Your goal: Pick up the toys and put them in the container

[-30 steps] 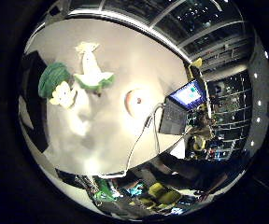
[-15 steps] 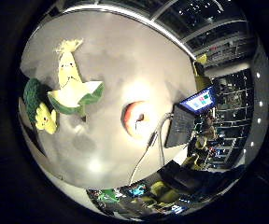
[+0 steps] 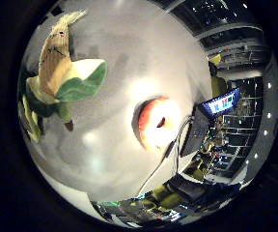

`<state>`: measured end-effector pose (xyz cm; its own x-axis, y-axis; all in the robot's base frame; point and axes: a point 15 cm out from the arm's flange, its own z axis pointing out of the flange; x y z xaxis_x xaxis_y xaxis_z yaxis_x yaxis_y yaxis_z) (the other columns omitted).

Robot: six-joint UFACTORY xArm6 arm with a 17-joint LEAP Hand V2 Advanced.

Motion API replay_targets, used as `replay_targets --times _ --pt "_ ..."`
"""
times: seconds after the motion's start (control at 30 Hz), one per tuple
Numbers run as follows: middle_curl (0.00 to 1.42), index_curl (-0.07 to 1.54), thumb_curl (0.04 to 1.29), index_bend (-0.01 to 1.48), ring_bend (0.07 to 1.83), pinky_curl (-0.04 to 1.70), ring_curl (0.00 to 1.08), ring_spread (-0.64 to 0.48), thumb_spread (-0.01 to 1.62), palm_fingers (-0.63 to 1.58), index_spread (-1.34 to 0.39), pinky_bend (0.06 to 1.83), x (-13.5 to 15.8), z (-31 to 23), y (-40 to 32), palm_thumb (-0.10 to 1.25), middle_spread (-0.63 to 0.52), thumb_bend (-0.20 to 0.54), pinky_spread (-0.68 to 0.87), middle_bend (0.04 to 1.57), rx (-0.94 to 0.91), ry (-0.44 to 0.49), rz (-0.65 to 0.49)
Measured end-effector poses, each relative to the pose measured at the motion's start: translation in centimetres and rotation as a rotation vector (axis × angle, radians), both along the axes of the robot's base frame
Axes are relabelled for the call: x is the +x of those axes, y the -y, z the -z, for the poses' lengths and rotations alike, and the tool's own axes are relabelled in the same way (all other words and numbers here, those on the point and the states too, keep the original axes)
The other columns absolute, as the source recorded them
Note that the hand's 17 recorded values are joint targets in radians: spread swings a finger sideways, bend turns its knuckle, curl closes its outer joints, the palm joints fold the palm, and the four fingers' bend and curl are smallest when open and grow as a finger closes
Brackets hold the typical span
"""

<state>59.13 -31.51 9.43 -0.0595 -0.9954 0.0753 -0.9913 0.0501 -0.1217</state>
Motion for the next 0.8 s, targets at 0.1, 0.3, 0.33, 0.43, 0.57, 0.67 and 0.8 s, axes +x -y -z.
replay_targets --times 0.1,0.3,0.33,0.43,0.57,0.67,0.8 --pt "0.35 0.35 0.37 0.20 0.31 0.24 0.18 0.05 1.05 0.39 -0.35 0.27 -0.3 1.0 0.6 0.63 -0.06 -0.030 0.36 0.34 -0.028 -0.018 0.010" --pt "0.33 0.40 0.35 0.32 0.22 0.23 0.17 0.07 1.06 0.44 -0.34 0.21 -0.5 1.5 0.7 0.59 -0.04 -0.029 0.36 0.25 -0.062 -0.042 0.015" --pt "0.33 0.41 0.35 0.36 0.20 0.22 0.17 0.08 1.05 0.45 -0.34 0.19 -0.5 1.5 0.7 0.59 -0.03 -0.027 0.37 0.23 -0.064 -0.046 0.016" --pt "0.34 0.42 0.35 0.39 0.24 0.19 0.17 0.05 1.05 0.59 -0.34 0.15 -0.7 1.5 0.7 0.59 -0.06 -0.025 0.36 0.30 -0.082 -0.061 0.011" --pt "0.42 0.38 0.35 0.23 0.54 0.13 0.24 -0.13 1.04 0.89 -0.37 0.18 -1.3 1.4 0.8 0.63 -0.15 -0.014 0.24 0.53 -0.099 -0.092 0.005" --pt "0.43 0.30 0.37 0.08 0.80 0.22 0.33 -0.23 1.02 1.18 -0.40 0.61 -1.9 1.3 0.8 0.72 -0.20 -0.004 -0.05 0.53 -0.106 -0.117 -0.002" --pt "0.50 0.27 0.40 0.17 0.99 0.33 0.42 -0.27 0.96 1.26 -0.43 0.93 -2.9 1.3 1.2 0.82 -0.25 -0.013 -0.40 0.71 -0.127 -0.164 -0.019"
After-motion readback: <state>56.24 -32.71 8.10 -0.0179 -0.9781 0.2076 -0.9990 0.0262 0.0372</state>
